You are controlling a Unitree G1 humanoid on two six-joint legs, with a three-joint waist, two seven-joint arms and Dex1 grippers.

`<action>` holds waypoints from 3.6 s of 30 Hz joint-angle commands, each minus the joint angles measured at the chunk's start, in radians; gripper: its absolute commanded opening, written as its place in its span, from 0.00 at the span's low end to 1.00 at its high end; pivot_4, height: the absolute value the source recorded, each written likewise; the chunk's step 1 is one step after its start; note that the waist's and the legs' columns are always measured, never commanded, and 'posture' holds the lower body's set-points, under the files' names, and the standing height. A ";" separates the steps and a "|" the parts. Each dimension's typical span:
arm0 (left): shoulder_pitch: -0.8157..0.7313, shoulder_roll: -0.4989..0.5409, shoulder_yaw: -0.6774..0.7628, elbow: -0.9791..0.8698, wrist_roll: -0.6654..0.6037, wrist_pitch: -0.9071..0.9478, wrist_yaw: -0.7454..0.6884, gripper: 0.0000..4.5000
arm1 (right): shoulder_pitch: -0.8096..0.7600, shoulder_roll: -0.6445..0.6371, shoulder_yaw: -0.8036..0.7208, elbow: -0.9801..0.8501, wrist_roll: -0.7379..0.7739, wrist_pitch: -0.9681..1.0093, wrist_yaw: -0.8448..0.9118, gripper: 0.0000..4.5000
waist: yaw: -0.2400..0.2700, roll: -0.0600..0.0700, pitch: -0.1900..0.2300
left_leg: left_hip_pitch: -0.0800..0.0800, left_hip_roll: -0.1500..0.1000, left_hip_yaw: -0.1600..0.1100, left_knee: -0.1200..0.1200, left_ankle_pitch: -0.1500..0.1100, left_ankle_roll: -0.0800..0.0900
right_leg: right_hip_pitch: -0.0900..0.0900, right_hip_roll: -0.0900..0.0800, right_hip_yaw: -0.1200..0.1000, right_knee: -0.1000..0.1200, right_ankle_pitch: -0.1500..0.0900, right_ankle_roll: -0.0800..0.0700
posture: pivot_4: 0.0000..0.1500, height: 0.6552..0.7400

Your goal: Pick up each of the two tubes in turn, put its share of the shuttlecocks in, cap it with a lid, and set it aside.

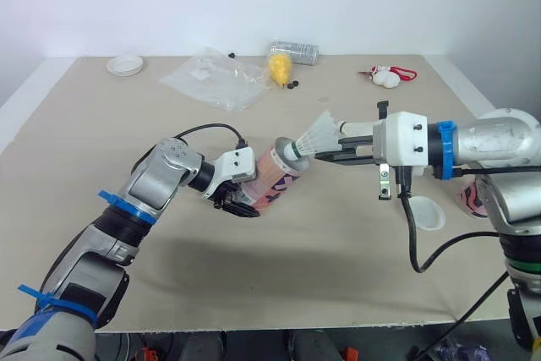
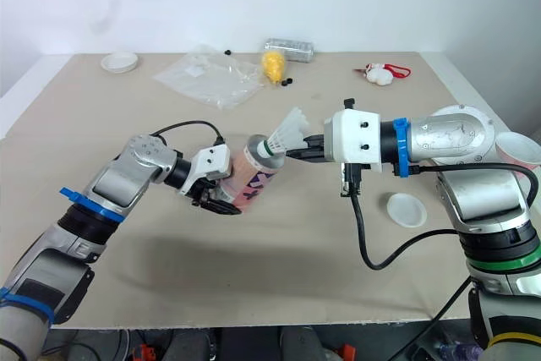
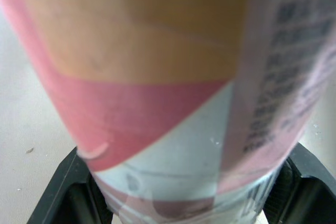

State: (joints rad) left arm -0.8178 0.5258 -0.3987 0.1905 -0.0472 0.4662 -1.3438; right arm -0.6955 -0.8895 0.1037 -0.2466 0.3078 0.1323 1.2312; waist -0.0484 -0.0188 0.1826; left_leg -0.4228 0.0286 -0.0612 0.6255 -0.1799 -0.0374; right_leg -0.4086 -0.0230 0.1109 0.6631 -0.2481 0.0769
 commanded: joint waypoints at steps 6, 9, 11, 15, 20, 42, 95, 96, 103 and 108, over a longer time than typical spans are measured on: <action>0.004 0.006 0.005 -0.032 -0.007 0.003 0.011 0.64 | -0.033 0.036 -0.026 -0.004 0.058 0.058 0.010 0.49 | 0.000 0.000 0.000 | 0.000 0.000 0.000 0.000 0.000 0.000 | 0.000 0.000 0.000 0.000 0.000 0.000 | 1.00 1.00; 0.006 0.007 0.005 -0.031 -0.006 0.001 0.013 0.64 | -0.032 0.056 -0.064 -0.012 0.120 0.149 -0.036 0.78 | 0.000 0.000 0.000 | 0.000 0.000 0.000 0.000 0.000 0.000 | 0.000 0.000 0.000 0.000 0.000 0.000 | 1.00 1.00; 0.008 0.007 0.003 -0.029 -0.003 -0.003 0.015 0.64 | -0.021 0.104 -0.145 0.015 0.240 0.302 -0.135 0.94 | 0.000 0.000 0.000 | 0.000 0.000 0.000 0.000 0.000 0.000 | 0.000 0.000 0.000 0.000 0.000 0.000 | 1.00 1.00; 0.004 0.002 0.000 -0.025 0.000 -0.008 0.019 0.64 | 0.087 0.201 -0.277 0.233 0.220 0.385 -0.382 0.97 | 0.005 -0.003 -0.001 | 0.000 0.000 -0.002 0.001 0.000 0.000 | 0.001 0.000 -0.001 0.001 0.003 -0.004 | 1.00 1.00; 0.003 0.003 0.000 -0.025 -0.003 -0.009 0.018 0.64 | 0.130 0.290 -0.316 0.399 0.141 0.390 -0.592 0.97 | 0.001 0.000 0.001 | 0.000 0.000 -0.001 0.001 0.000 0.000 | 0.000 0.000 -0.001 0.001 0.002 -0.004 | 1.00 1.00; 0.024 0.019 0.007 -0.059 -0.006 0.013 0.022 0.64 | -0.206 0.453 -0.267 1.121 -0.067 -0.006 -0.674 0.97 | -0.028 0.003 0.001 | 0.001 0.000 -0.001 0.000 0.000 0.000 | 0.001 0.001 0.001 0.002 0.002 -0.002 | 1.00 1.00; 0.044 -0.002 0.002 -0.099 -0.038 0.021 0.044 0.64 | 0.123 -0.026 -0.118 -0.105 0.016 -0.061 -0.041 0.01 | -0.025 0.003 0.004 | 0.000 0.000 -0.001 0.001 0.001 0.000 | 0.001 0.000 0.000 0.001 0.001 0.000 | 1.00 1.00; 0.045 -0.001 0.003 -0.100 -0.038 0.022 0.043 0.64 | 0.125 -0.025 -0.119 -0.104 0.017 -0.061 -0.038 0.01 | -0.025 0.003 0.004 | 0.000 0.000 -0.001 0.000 0.001 0.000 | 0.000 0.000 0.000 0.001 0.000 0.000 | 1.00 1.00; 0.046 -0.003 0.002 -0.096 -0.036 0.019 0.050 0.64 | 0.095 -0.011 -0.077 -0.089 0.006 -0.083 0.005 0.01 | -0.025 0.003 0.004 | 0.000 0.000 -0.001 0.001 0.001 0.000 | 0.000 0.000 0.000 0.001 0.001 0.000 | 1.00 1.00; 0.046 -0.008 0.001 -0.102 -0.038 0.022 0.055 0.64 | 0.064 -0.004 -0.041 -0.078 0.021 -0.061 0.041 0.30 | -0.024 0.003 0.004 | 0.000 0.000 -0.001 0.001 0.001 0.000 | 0.000 0.000 0.000 0.001 0.001 0.000 | 1.00 1.00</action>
State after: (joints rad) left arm -0.7643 0.5177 -0.3982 0.1094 -0.0798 0.4881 -1.2937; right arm -0.6088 -0.8892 0.0753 -0.3199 0.3117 0.0677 1.2625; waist -0.0728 -0.0158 0.1864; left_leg -0.4224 0.0283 -0.0623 0.6262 -0.1788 -0.0373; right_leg -0.4081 -0.0226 0.1109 0.6645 -0.2475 0.0769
